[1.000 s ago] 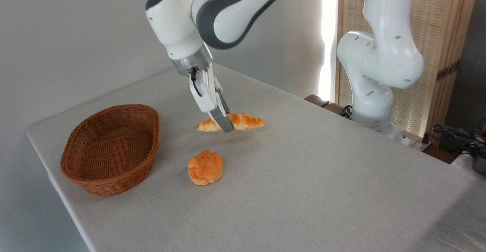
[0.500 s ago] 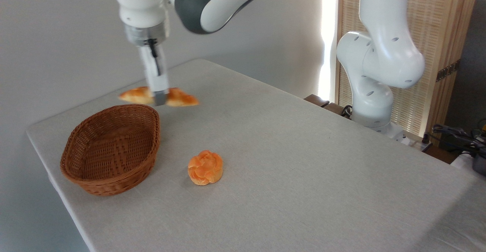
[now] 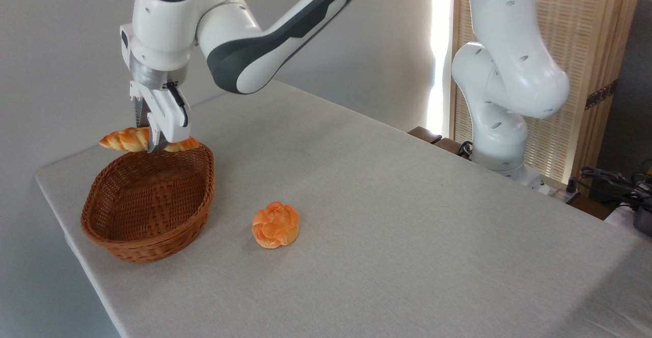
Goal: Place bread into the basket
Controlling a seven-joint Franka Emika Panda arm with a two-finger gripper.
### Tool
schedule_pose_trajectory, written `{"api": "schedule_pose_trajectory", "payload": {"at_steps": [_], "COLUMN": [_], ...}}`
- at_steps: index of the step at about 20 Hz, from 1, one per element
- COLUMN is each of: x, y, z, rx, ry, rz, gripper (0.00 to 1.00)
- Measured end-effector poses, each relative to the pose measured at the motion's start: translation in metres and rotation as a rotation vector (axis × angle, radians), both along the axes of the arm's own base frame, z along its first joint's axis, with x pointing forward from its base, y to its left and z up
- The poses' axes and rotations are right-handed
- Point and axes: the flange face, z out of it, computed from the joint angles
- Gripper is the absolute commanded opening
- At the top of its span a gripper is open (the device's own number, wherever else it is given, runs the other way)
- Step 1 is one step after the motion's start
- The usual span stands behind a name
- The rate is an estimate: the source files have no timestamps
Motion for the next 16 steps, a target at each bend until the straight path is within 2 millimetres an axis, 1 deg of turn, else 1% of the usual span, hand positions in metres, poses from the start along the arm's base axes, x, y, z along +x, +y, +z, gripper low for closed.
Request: {"api": "schedule_pose_trajectory", "payload": {"at_steps": [2,4,8,13,16], "x": [0.001,0.002,0.000,0.000,-0.001], "y": [-0.008,-0.010,-0.014,-0.016,-0.013], "z": [-0.010,-0.015,-0.014,-0.013,-0.004], "rx": [-0.003,-0.001,0.004,0.003,0.021], "ry": [0.001,-0.004,-0.036,-0.041,-0.057], "rz": [-0.003,-0.014,-0.063,-0.071,-0.086], "gripper": [1.00,1.00,1.00,1.00,1.00]}}
